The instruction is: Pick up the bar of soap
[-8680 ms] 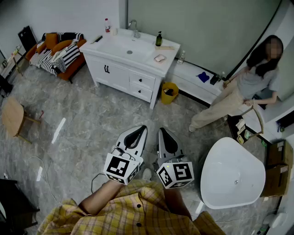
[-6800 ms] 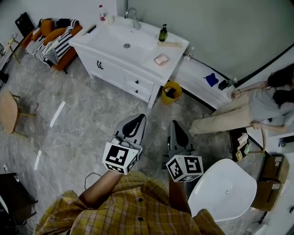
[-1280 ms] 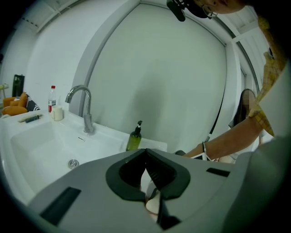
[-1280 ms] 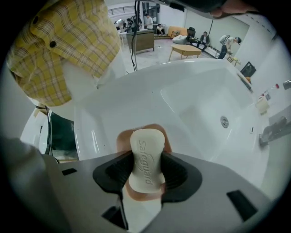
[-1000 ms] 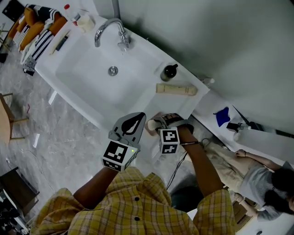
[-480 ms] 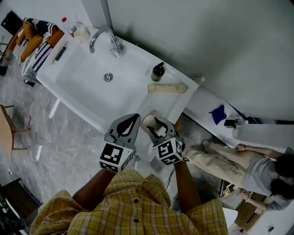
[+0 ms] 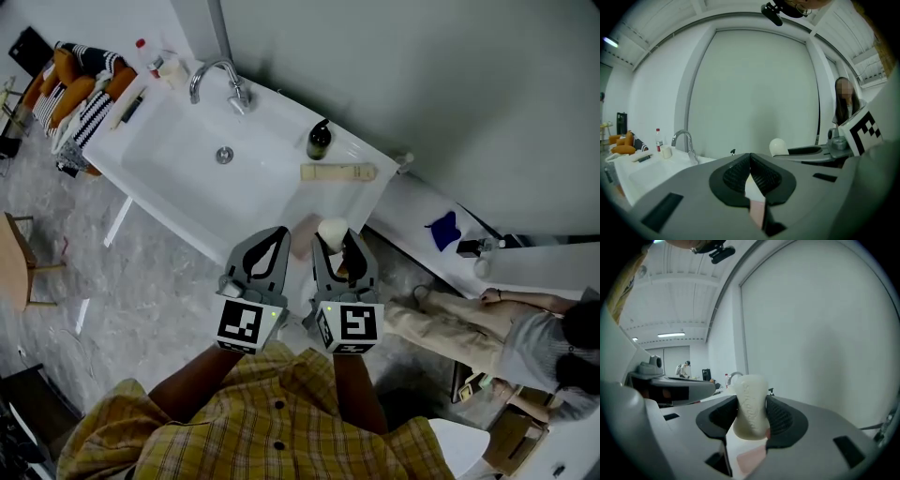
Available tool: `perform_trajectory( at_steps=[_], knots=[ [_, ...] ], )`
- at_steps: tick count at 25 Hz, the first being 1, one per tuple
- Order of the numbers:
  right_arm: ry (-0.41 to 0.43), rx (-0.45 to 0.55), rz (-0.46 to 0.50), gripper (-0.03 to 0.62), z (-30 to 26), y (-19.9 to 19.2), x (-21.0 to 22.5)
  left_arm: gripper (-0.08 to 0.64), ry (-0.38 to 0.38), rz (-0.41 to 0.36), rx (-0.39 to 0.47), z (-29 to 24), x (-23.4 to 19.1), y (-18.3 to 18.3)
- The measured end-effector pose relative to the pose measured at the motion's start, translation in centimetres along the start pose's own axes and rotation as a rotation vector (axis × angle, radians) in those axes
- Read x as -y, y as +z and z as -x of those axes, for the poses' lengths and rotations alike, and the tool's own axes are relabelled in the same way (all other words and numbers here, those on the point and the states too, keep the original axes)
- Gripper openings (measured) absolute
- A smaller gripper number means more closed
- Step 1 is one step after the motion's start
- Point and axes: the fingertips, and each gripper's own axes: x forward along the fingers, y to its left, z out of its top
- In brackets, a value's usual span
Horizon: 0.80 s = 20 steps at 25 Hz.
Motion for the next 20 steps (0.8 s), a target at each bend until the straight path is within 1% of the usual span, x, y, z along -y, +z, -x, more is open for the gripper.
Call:
perform_trajectory(
  at_steps=[2,4,7,12,15,18,20],
  knots=[
    [-0.008,0.036,-0.013,0.21,1.0,0.9,0.0,0.012,0.008,-0.001,0.028,0.6,0.3,0.4],
    [-0.017,0.052,-0.013,0.21,1.7,1.4,-0.2,0.012,0.008,-0.007,0.022,1.2,0.6,0.4],
    [-0.021,0.059,-0.01,0.21,2.5,1.5,-0.7,0.012,0.01,-0.007,0.034,1.8,1.0,0.7],
    [-0.005,0.066,-0.008,0.21,3.1,1.5,-1.6,0.012,0.009,-0.021,0.055,2.4,1.6,1.3],
    [-0.002,0.067,-0.01,0.21,3.4,1.7,-1.7,0.012,0.017,-0.016,0.084,2.6,1.8,1.7],
    [-0.007,0.072,-0.008,0.21,3.6,2.0,-1.6,0.012,0.016,-0.021,0.041,2.8,2.0,1.3],
    [-0.011,0.08,-0.01,0.209,3.8,2.1,-1.5,0.012,0.017,-0.022,0.032,2.9,2.0,1.1]
  ],
)
